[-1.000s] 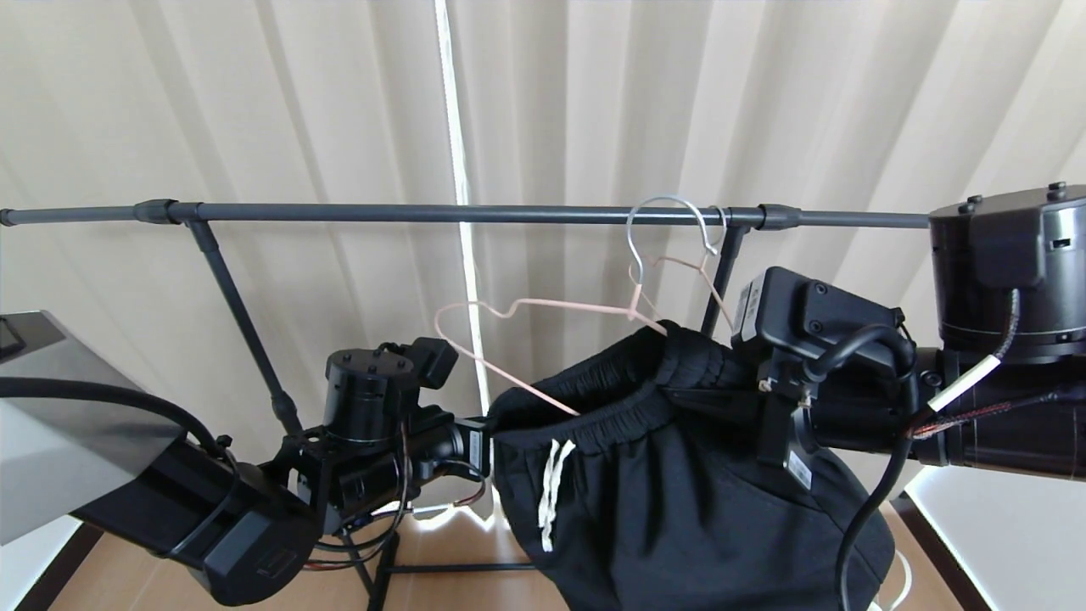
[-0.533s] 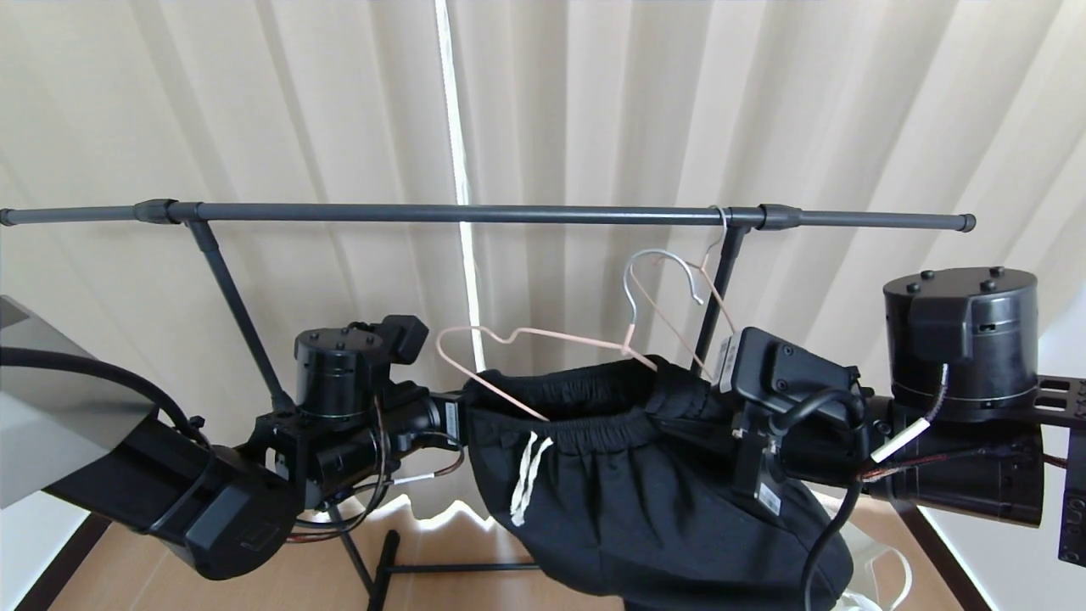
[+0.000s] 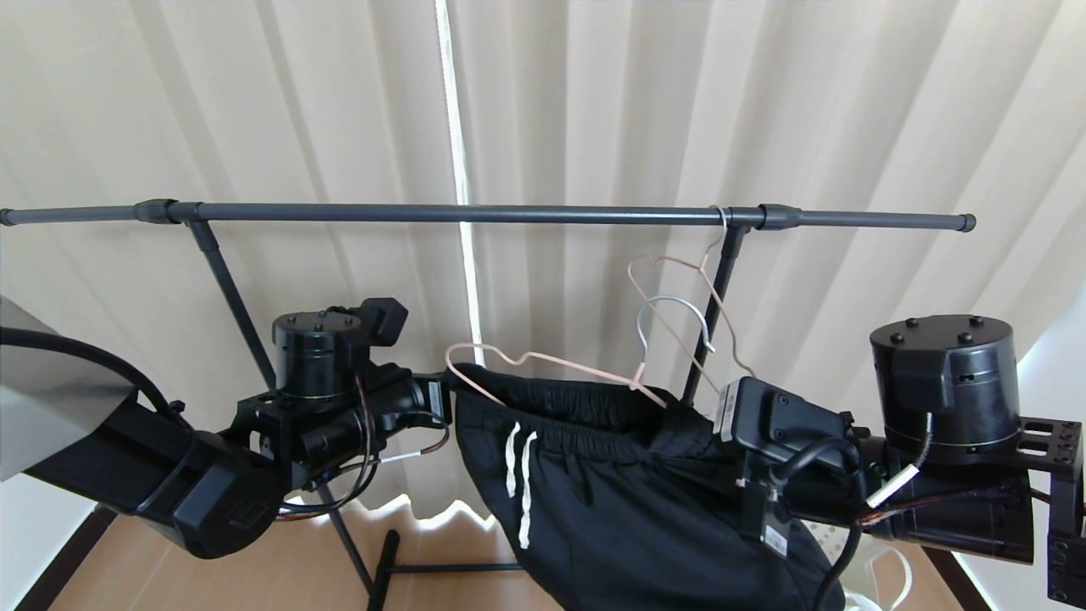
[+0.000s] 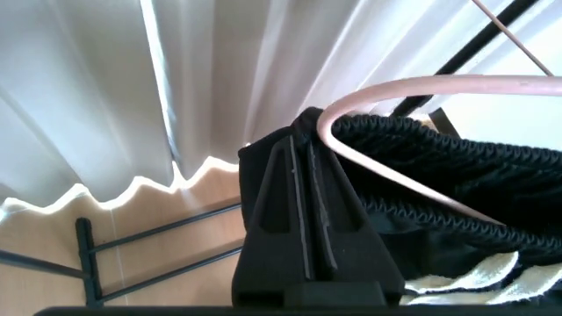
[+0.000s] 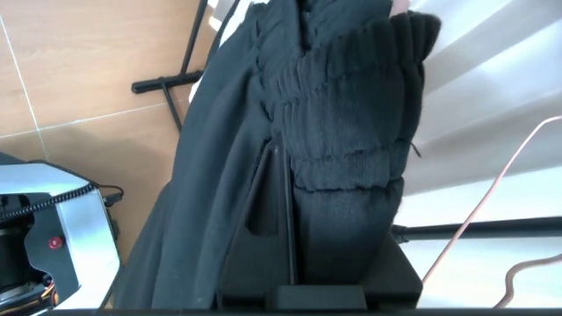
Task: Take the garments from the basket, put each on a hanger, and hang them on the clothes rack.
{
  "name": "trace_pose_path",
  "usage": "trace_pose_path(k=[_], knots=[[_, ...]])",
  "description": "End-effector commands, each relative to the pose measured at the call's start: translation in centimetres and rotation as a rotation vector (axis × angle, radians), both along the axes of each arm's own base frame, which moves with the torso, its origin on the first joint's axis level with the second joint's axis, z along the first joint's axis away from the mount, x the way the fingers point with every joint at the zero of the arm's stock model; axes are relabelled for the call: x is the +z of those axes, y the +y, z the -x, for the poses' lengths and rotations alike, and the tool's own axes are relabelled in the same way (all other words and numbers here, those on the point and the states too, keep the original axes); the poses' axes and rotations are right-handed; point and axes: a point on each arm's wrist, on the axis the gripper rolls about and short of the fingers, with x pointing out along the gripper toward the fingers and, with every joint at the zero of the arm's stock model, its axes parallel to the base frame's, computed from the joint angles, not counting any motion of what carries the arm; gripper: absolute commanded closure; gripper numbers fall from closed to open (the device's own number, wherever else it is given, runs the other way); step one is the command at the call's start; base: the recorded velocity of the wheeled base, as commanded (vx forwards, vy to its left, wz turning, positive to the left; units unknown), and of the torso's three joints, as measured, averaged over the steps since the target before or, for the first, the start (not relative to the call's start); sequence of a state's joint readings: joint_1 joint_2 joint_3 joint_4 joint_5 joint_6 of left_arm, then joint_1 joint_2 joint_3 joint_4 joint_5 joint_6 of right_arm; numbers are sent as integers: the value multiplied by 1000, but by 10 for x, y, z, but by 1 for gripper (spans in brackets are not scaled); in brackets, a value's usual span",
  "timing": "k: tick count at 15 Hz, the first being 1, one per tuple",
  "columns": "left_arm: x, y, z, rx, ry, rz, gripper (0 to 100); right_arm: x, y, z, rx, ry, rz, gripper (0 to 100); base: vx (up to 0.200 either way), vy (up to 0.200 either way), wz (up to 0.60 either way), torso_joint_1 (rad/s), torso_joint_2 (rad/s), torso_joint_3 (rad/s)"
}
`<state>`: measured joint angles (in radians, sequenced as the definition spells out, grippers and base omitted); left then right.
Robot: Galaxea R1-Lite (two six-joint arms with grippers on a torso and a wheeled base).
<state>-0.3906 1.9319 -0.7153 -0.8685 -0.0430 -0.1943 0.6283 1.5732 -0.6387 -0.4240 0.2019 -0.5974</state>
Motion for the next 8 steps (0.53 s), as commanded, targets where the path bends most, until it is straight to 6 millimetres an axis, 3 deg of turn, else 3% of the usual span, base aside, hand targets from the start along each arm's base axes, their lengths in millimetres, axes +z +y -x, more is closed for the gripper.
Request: trace_pose_path(k=[1, 8], knots=[[2, 5, -3, 18, -10, 4, 100, -4, -2, 3, 0, 12, 10, 100, 0, 0, 0, 0, 0, 0], [12, 17, -7, 55, -35, 11, 100, -13, -6, 9, -4, 45, 40, 100, 0, 0, 0, 0, 0, 0]])
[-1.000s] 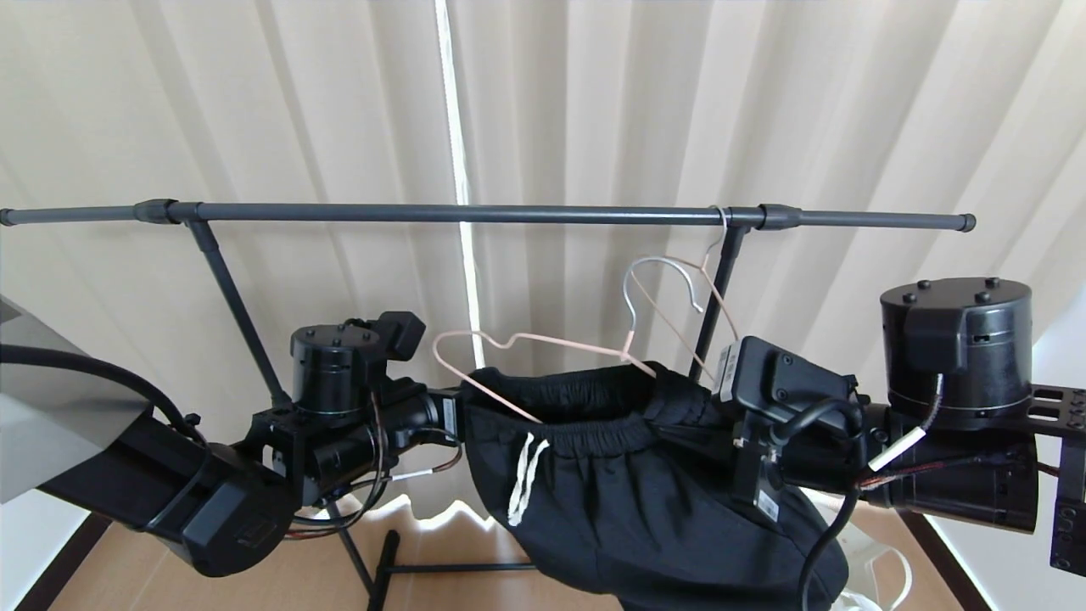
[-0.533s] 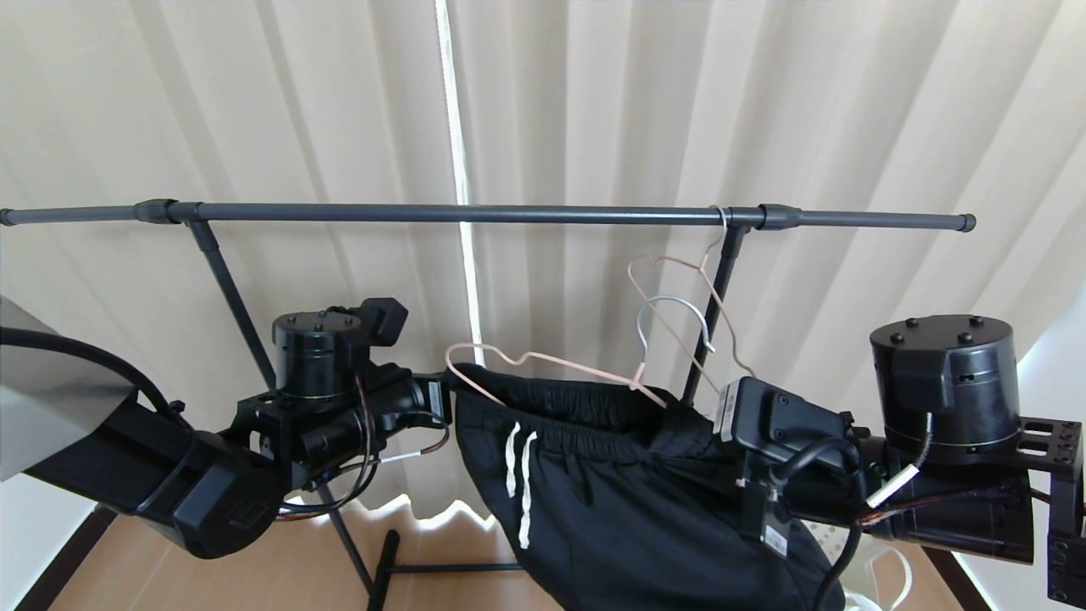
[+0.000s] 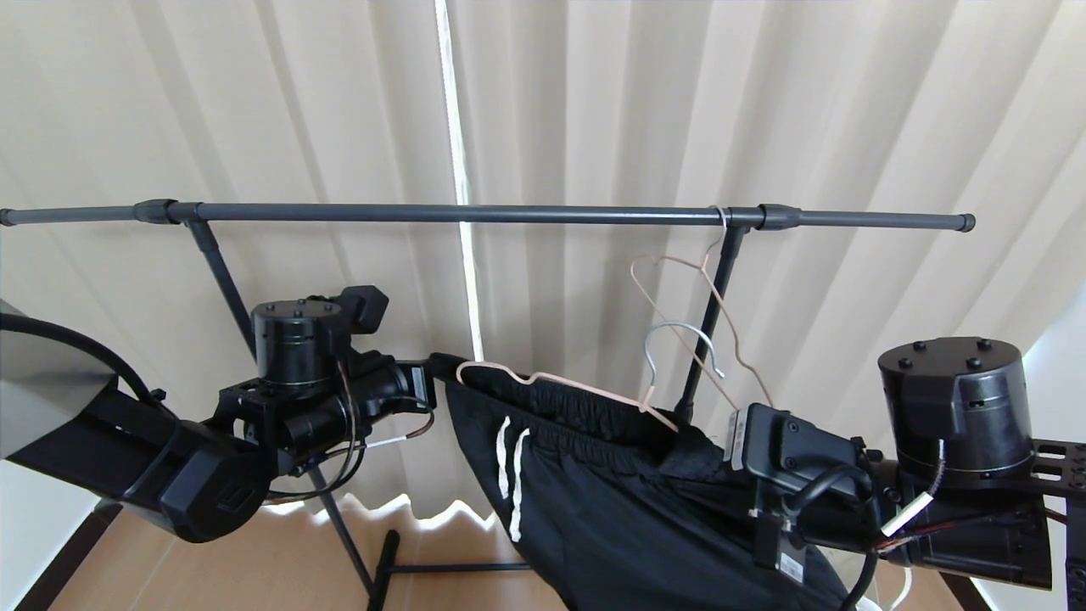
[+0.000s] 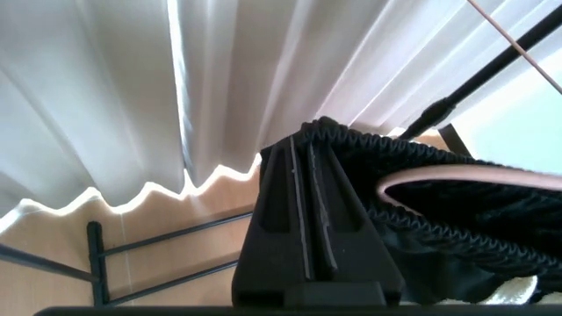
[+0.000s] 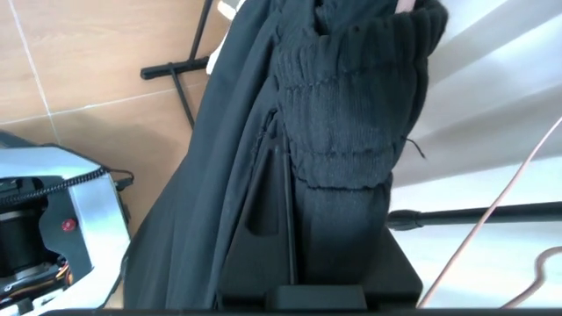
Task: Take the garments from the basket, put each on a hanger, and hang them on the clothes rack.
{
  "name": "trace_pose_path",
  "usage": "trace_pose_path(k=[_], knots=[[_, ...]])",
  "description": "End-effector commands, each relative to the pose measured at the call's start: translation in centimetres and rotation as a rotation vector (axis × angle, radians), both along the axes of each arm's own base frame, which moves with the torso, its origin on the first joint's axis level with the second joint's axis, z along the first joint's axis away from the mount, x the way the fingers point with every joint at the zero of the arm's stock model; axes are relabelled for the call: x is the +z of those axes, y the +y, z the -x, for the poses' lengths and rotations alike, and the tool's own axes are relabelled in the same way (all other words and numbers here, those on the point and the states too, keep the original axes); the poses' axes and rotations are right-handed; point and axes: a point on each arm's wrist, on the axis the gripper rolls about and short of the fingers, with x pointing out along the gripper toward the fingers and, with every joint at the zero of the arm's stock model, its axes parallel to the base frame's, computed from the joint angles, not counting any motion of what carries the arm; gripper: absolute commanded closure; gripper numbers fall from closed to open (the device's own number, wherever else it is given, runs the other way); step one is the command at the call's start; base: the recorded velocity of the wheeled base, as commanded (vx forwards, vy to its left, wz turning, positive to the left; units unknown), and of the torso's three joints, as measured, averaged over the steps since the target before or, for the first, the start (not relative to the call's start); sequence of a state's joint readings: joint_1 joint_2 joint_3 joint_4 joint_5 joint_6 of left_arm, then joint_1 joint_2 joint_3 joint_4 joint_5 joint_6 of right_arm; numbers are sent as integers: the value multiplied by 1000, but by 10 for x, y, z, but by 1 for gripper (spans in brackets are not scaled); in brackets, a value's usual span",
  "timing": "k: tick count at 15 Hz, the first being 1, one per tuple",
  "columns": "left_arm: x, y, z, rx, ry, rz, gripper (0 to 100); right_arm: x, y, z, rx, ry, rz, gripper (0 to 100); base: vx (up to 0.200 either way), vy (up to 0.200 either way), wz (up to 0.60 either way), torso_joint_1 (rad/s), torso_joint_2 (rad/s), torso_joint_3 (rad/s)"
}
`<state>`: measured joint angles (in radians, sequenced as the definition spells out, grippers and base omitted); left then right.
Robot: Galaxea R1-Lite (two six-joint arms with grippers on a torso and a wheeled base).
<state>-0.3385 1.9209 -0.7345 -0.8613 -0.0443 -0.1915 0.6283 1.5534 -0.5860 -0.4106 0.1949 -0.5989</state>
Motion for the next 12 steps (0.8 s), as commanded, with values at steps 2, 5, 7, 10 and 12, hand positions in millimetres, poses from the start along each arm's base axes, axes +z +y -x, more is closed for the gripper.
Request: trace_pose_path(k=[2, 5, 7, 10, 12], knots=[[6, 2, 1, 5, -16, 5, 100, -9, 2, -4, -2, 30, 24, 100, 0, 0, 0, 0, 0, 0], [13, 2, 9, -3, 8, -6, 100, -20, 7, -13, -24, 51, 54, 100, 0, 0, 0, 0, 0, 0], [17, 2, 10, -3, 20, -11, 100, -23, 8, -15, -34, 55, 71, 100, 0, 0, 0, 0, 0, 0], [21, 3, 8, 9, 37, -19, 100, -26, 6, -14, -41, 65, 86, 100, 0, 0, 0, 0, 0, 0], [27, -1, 15, 9, 46, -31, 100, -33, 8, -18, -78, 70, 124, 100, 0, 0, 0, 0, 0, 0]])
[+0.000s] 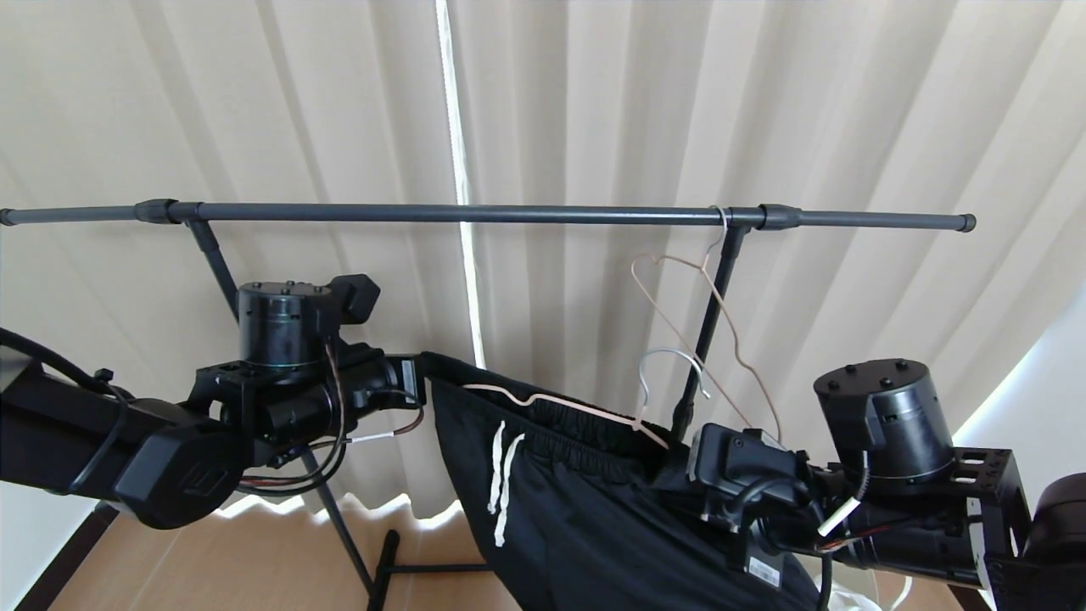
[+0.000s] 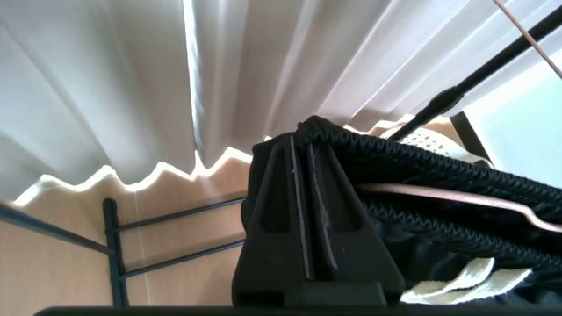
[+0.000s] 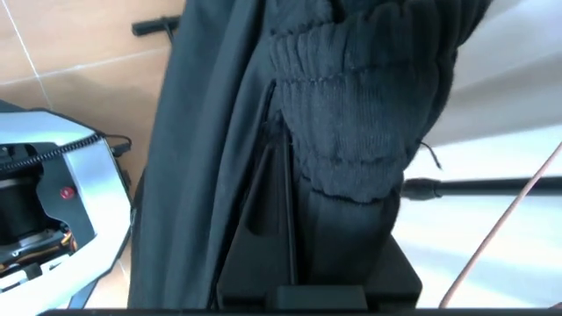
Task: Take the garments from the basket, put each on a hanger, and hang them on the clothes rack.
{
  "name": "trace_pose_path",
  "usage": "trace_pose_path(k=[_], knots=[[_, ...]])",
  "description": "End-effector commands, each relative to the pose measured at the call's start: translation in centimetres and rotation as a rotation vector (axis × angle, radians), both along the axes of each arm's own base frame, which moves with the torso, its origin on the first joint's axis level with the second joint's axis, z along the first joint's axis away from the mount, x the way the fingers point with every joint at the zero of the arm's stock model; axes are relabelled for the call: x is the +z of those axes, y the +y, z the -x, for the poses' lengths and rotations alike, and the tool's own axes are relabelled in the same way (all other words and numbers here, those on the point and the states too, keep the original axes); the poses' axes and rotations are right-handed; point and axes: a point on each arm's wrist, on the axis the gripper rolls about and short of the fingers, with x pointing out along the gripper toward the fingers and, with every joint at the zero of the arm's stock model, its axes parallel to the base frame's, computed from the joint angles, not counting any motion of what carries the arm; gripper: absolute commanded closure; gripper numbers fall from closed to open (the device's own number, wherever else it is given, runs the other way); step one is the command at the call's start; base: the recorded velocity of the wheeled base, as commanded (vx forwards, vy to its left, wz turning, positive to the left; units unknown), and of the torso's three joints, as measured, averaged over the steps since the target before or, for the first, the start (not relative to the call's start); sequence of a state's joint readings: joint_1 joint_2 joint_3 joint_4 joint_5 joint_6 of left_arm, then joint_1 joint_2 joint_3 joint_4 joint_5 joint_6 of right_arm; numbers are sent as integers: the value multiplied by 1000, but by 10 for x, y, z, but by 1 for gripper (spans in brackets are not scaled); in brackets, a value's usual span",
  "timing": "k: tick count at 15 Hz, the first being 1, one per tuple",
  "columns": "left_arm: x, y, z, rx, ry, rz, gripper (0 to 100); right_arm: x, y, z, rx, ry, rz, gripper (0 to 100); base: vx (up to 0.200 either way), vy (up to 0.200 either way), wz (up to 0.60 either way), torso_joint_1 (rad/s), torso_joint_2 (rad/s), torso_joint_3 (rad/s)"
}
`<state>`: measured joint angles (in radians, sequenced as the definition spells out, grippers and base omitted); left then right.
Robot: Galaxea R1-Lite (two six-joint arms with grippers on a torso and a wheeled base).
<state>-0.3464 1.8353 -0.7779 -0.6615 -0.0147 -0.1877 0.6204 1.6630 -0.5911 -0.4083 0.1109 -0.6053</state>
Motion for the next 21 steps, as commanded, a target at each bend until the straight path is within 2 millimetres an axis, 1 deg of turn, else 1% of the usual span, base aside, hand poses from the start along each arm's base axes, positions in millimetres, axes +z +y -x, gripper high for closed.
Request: trace_pose_path(k=[1, 3, 6, 8, 10, 13, 14, 15, 16, 18, 19, 20, 21], knots=[[10, -6, 9, -24, -6, 2, 100, -8, 4, -6, -12, 18, 26, 100, 0, 0, 0, 0, 0, 0], [13, -12, 16, -49, 41, -14, 100, -8, 9, -13, -24, 8, 32, 100, 0, 0, 0, 0, 0, 0], [14, -28, 23, -41, 110, -25, 100, -5, 19, -25, -44, -23, 36, 100, 0, 0, 0, 0, 0, 0], [14, -34, 25, -49, 135, -25, 100, -6, 22, -29, -42, -27, 38, 100, 0, 0, 0, 0, 0, 0], [18, -39, 27, -51, 151, -3, 100, -8, 23, -31, -36, -30, 55, 100, 0, 0, 0, 0, 0, 0], [29, -44, 30, -41, 184, 49, 100, -14, 24, -33, -53, -24, 79, 100, 0, 0, 0, 0, 0, 0], [40, -45, 30, -27, 190, 101, 100, -17, 25, -35, -52, -17, 85, 100, 0, 0, 0, 0, 0, 0], [43, -45, 31, -25, 188, 112, 100, -20, 25, -36, -52, -12, 88, 100, 0, 0, 0, 0, 0, 0], [51, -42, 35, -27, 169, 127, 100, -24, 26, -37, -54, -2, 96, 100, 0, 0, 0, 0, 0, 0], [62, -44, 47, -65, 143, 147, 100, -27, 28, -40, -55, 2, 96, 100, 0, 0, 0, 0, 0, 0], [63, -42, 52, -80, 141, 147, 100, -26, 29, -42, -57, -4, 91, 100, 0, 0, 0, 0, 0, 0], [59, -42, 53, -84, 151, 131, 100, -23, 29, -42, -60, -12, 84, 100, 0, 0, 0, 0, 0, 0], [49, -42, 53, -102, 159, 67, 100, -15, 27, -43, -65, -33, 62, 100, 0, 0, 0, 0, 0, 0]])
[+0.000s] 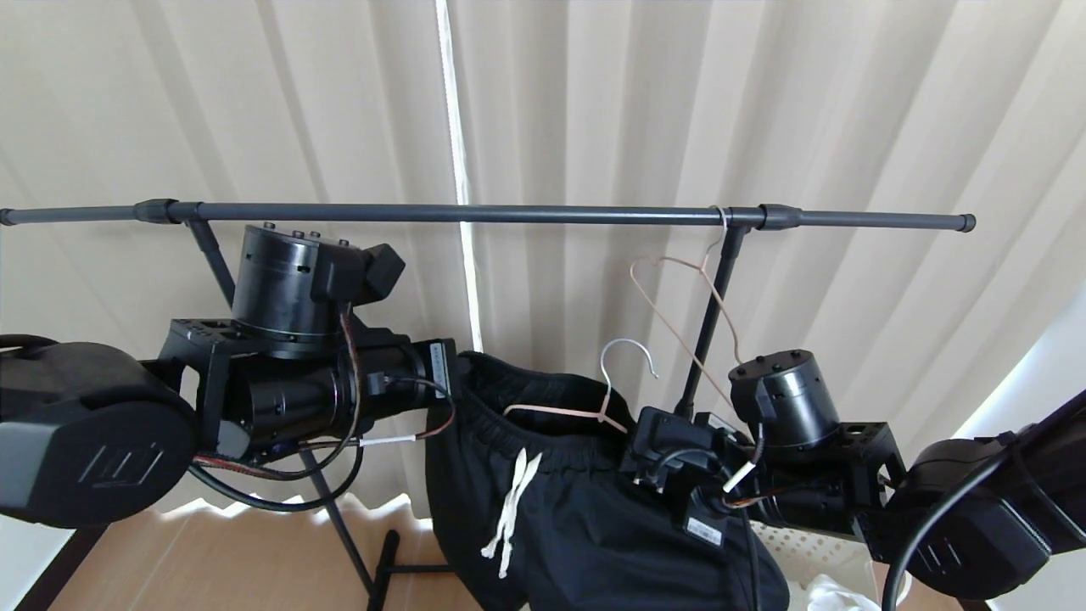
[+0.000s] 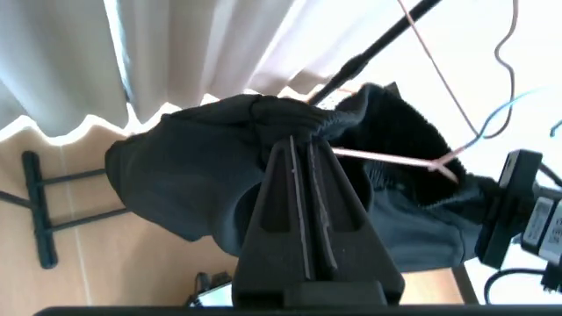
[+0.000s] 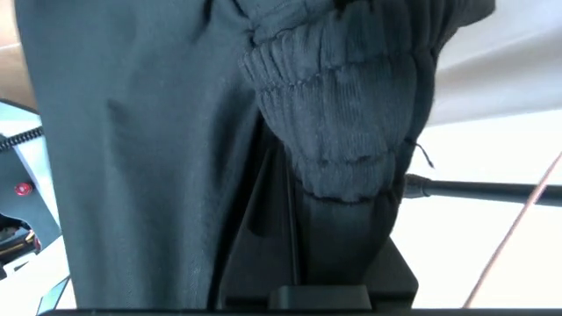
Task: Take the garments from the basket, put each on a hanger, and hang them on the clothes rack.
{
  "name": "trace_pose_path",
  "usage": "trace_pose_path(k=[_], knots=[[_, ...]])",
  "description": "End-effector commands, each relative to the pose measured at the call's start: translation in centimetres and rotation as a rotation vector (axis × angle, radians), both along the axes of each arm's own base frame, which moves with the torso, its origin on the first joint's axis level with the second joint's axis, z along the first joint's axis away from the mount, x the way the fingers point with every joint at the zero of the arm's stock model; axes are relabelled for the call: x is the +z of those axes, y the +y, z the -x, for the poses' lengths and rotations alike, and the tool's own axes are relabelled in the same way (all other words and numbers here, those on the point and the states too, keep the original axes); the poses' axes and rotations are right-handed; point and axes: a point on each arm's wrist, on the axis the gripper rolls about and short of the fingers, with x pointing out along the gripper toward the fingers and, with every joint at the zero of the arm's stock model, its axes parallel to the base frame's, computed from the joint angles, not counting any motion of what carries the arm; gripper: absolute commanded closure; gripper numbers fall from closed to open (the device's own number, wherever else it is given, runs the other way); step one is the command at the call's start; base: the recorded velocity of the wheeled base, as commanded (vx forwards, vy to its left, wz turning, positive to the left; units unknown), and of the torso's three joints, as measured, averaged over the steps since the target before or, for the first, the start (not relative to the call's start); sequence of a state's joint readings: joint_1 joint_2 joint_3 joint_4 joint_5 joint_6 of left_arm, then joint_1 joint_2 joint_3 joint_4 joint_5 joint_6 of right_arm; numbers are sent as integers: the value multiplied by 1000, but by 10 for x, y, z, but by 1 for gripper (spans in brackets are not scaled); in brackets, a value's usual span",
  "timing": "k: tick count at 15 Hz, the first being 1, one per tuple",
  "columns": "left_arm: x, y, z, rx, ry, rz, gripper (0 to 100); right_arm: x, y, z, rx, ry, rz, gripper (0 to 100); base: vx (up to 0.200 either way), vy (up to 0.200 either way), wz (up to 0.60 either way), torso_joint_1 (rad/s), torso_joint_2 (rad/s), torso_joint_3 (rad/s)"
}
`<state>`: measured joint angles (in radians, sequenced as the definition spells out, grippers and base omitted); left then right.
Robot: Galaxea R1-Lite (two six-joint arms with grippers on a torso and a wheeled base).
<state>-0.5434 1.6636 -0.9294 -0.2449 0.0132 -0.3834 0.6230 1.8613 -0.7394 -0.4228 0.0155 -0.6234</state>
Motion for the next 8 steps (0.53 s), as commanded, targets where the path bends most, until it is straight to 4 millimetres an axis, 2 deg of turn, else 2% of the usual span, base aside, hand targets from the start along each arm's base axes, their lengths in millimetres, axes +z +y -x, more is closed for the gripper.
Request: trace_pose_path(k=[1, 5, 8], knots=[[-16, 0, 2, -35, 9, -89, 100, 15, -4, 0, -8, -41, -34, 100, 0, 0, 0, 0, 0, 0], [-26, -4, 9, -76, 21, -120, 100, 38, -10, 9, -9, -101, -77, 100, 0, 0, 0, 0, 0, 0], [-33, -17, 23, -151, 6, -132, 100, 38, -8, 7, -14, -98, -83, 100, 0, 0, 0, 0, 0, 0]])
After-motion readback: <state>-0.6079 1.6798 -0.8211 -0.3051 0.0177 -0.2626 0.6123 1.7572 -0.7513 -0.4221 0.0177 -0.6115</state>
